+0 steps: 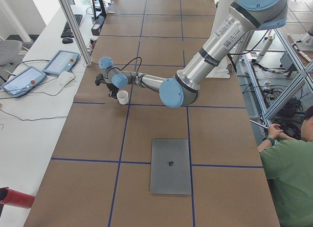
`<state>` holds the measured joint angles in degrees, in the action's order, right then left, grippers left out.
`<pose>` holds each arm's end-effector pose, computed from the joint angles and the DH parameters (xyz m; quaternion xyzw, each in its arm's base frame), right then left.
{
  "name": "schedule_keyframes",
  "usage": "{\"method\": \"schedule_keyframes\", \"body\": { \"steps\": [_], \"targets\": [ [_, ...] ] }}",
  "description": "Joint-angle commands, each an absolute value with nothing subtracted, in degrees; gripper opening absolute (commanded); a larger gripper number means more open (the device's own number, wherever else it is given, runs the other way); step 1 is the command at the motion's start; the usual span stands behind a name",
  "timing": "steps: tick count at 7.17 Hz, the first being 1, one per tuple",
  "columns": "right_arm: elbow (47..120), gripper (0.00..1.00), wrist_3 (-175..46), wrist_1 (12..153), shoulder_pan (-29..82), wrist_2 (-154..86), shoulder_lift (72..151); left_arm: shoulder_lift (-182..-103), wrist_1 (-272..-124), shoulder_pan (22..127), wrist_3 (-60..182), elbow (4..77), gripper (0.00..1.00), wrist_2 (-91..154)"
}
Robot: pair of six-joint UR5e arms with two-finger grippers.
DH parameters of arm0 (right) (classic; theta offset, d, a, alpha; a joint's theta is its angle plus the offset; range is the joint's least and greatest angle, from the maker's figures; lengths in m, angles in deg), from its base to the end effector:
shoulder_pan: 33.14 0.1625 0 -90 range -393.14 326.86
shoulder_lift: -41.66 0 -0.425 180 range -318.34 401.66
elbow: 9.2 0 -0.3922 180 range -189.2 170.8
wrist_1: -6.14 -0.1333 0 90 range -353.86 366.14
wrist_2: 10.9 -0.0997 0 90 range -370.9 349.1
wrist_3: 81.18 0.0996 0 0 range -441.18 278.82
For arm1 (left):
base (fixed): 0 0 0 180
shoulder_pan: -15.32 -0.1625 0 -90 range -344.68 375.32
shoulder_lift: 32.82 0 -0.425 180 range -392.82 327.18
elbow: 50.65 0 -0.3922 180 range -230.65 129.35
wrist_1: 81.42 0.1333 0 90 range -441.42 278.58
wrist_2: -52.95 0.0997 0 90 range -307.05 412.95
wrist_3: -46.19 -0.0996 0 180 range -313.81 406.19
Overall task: Place cup on laptop
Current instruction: 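Close the left gripper on the white mug's rim and lift it, then carry the held mug with the left gripper toward the silver laptop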
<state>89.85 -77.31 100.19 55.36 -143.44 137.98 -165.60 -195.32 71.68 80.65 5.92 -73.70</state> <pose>0.0543 -0.4445 0.6419 -0.0277 -0.3618 0.0234 0.9315 0.3833 -0.7093 0.4229 0.0563 0.4017 0.0834 0.9102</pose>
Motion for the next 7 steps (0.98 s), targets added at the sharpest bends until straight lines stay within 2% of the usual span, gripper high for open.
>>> {"method": "schedule_keyframes", "body": {
  "steps": [1, 3, 7],
  "targets": [
    [89.85, 1.0, -77.31, 100.19, 55.36, -143.44, 137.99, -165.62, -192.71, 75.33, 80.73, 7.96, 0.0, -76.22],
    [89.85, 1.0, -77.31, 100.19, 55.36, -143.44, 137.99, -163.09, -184.82, 78.32, 80.73, 16.36, 0.0, -76.33],
    [89.85, 1.0, -77.31, 100.19, 55.36, -143.44, 137.99, -139.07, -182.84, 83.69, 79.95, 38.59, 0.0, -76.77]
  ]
}}
